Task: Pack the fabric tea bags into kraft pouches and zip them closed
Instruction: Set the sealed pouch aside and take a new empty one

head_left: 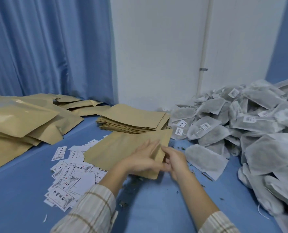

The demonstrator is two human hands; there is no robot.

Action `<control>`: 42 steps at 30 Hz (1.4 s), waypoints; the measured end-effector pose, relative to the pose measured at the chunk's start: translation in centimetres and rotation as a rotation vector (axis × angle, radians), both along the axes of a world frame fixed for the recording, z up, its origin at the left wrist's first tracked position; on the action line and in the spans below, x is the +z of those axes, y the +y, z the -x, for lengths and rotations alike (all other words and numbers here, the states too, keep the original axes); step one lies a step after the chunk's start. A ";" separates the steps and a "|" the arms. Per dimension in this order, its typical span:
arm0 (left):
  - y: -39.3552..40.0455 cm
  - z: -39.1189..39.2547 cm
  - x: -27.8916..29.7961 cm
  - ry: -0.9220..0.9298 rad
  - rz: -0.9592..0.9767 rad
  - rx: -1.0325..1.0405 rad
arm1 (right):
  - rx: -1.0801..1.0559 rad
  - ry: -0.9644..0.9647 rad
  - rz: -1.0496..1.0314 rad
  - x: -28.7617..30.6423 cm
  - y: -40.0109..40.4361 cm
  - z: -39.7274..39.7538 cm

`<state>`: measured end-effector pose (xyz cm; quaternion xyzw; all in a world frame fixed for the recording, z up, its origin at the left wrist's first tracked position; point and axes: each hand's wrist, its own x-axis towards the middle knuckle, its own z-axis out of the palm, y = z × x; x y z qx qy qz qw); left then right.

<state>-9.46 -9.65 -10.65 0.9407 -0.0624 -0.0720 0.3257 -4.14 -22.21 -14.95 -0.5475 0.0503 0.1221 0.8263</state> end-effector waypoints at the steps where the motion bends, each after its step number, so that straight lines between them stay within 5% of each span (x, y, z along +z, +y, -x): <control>1: -0.9 -0.4 -0.3 -0.069 0.081 0.051 | 0.030 -0.006 -0.037 -0.3 -0.2 0.1; 5: -3.5 -1.5 -1.8 -0.389 -0.022 0.294 | 0.104 -0.017 -0.219 -0.4 -0.7 0.4; 12: -4.6 -0.7 -3.9 -0.517 0.060 0.411 | 0.107 0.027 -0.181 -0.8 -1.0 0.6; 26: -4.4 -1.2 -5.4 -0.466 0.562 0.469 | 0.099 0.063 -0.386 -1.7 0.1 0.6; 29: -4.6 -1.0 -5.2 -0.534 0.506 0.504 | 0.044 0.069 -0.406 -1.4 0.2 1.0; 32: -5.1 -0.8 -5.4 -0.649 0.036 0.429 | -0.081 -0.028 -0.169 -1.2 0.3 1.2; 35: -5.6 -0.6 -5.6 -0.635 -0.324 0.365 | -0.196 -0.279 0.459 -1.2 0.1 1.3; 38: -5.6 -0.6 -5.7 -0.604 -0.353 0.396 | -0.216 -0.419 0.740 -1.5 0.1 1.3; 42: -5.7 -0.1 -5.4 -0.654 -0.127 0.516 | -0.242 -0.389 0.744 -1.7 0.6 1.2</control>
